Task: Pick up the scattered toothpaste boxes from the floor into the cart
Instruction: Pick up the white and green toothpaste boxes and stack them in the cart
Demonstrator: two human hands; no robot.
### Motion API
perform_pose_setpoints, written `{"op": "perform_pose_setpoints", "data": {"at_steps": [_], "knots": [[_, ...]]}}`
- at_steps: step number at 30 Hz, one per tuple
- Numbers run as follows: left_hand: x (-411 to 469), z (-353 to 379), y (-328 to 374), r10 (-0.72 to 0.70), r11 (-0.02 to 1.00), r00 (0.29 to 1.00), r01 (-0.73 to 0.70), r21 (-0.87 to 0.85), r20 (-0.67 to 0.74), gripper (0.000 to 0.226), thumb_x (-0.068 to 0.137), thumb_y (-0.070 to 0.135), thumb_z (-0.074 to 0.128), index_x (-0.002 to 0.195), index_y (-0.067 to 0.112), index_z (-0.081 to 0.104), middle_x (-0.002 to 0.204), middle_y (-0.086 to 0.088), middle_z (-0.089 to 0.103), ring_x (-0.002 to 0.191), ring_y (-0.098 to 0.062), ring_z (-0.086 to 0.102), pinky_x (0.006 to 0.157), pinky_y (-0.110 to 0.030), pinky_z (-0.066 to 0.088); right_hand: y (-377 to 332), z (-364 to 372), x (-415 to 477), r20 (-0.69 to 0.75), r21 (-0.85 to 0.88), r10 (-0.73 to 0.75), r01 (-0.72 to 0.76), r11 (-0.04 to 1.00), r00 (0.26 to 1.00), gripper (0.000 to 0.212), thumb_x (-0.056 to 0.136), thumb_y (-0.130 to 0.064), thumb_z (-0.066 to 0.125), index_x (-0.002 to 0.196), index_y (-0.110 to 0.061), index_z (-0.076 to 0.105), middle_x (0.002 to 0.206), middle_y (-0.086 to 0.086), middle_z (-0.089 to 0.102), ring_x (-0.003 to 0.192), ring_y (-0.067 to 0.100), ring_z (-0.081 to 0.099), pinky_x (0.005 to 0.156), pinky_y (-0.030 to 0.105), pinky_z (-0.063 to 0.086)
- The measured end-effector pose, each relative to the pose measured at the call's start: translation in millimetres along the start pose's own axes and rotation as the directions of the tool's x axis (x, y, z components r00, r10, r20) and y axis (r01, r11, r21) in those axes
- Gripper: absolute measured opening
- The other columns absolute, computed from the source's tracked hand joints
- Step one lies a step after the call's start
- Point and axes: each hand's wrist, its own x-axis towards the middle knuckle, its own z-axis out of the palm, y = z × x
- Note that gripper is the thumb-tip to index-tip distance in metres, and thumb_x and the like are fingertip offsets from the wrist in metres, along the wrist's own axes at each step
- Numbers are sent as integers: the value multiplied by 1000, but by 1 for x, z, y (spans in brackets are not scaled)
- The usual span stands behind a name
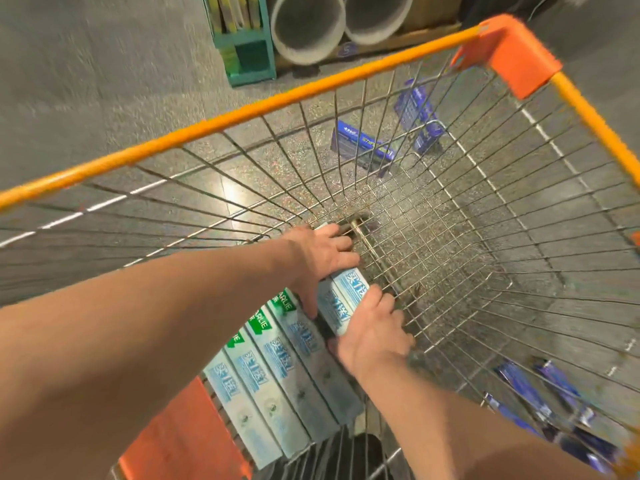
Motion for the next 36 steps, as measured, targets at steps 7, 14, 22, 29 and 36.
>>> {"op": "perform_pose_setpoints", "data": {"at_steps": [7,14,22,29,36], "knots": [[-9,1,5,-12,999,1000,12,-50,-8,121,56,82,78,153,42,19,142,7,30,126,-19,26,88,-42,47,12,-12,-10,55,34,-116,114,993,992,102,79,-57,70,149,-17,7,141,7,36,127,30,42,97,48,48],[-12,12,9,-25,996,999,21,-85,-44,115,55,80,78,150,46,23,136,9,38,120,-18,33,86,-40,52,11,-16,-12,146,60,-114,106,993,983,96,79,-56,70,149,-20,17,141,7,38,125,30,45,92,46,52],[-13,4,22,-126,990,992,127,-55,21,131,57,82,76,160,42,5,168,7,11,157,-27,3,118,-72,17,11,-29,-15,177,75,-89,76,994,980,90,82,-43,67,152,-18,18,148,10,36,128,35,47,98,51,49],[-43,-43,50,-122,991,990,125,48,-66,118,69,85,65,161,34,13,167,7,19,154,-24,15,120,-62,24,26,-79,-49,42,190,-126,116,975,991,90,82,-52,72,151,-17,27,149,9,39,132,32,49,101,46,48],[-108,-130,97,-104,975,977,137,175,-187,92,79,82,50,154,32,29,151,5,43,137,-23,44,99,-50,51,72,-148,-121,-173,195,-187,220,956,967,83,83,-58,69,147,-17,32,150,8,43,138,31,43,104,47,42]]}}
